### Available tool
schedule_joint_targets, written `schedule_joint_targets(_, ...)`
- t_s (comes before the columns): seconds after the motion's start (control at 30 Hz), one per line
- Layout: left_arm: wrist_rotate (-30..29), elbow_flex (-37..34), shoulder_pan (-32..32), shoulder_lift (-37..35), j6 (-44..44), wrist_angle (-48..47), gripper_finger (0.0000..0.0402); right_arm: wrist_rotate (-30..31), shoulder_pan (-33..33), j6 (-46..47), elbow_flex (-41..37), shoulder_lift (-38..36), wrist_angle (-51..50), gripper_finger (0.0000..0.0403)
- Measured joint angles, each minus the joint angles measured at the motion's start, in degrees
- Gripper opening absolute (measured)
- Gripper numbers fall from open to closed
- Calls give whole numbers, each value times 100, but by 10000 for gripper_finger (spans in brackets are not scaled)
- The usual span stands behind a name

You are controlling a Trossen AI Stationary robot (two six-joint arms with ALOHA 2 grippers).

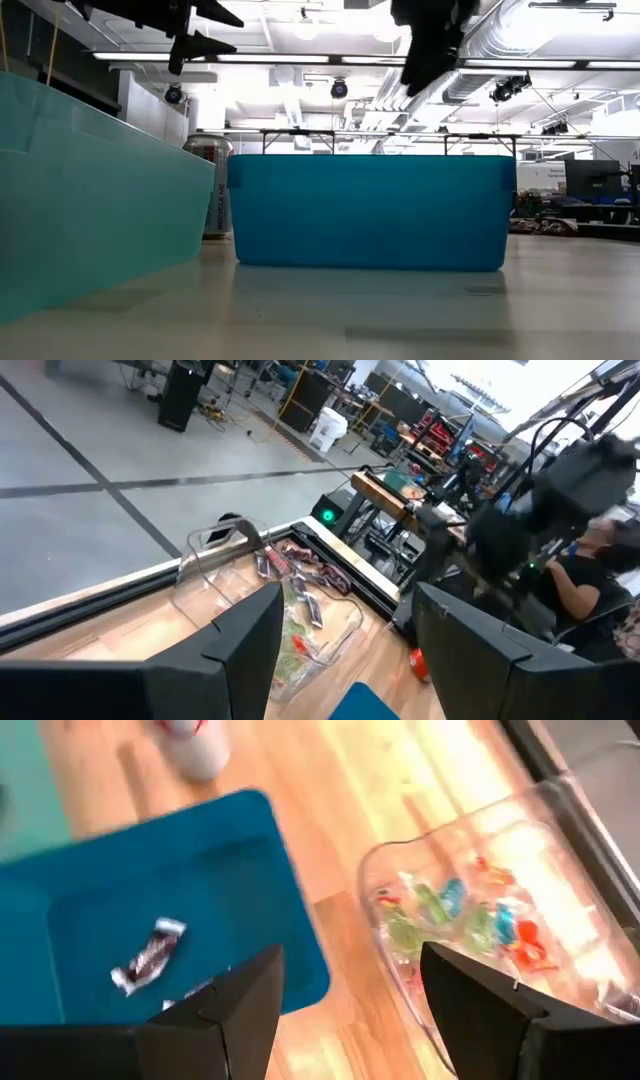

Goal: Sort candy
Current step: Put the brown chocolate into the green bin

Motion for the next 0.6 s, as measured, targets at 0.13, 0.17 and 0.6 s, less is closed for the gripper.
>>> schedule_joint_targets(0.13, -4, 0, 0, 93, 8, 2, 207, -62, -60, 525, -699, -774, 635, 232)
schedule_joint_targets(0.17, -3, 0, 0, 117, 11, 5, 207, -67, -54, 649, -873, -948, 845, 232)
schedule_joint_targets(0.6, -731, 1197, 312, 799, -37, -1844, 207, -137, -44, 1313, -1619, -1488, 1598, 232)
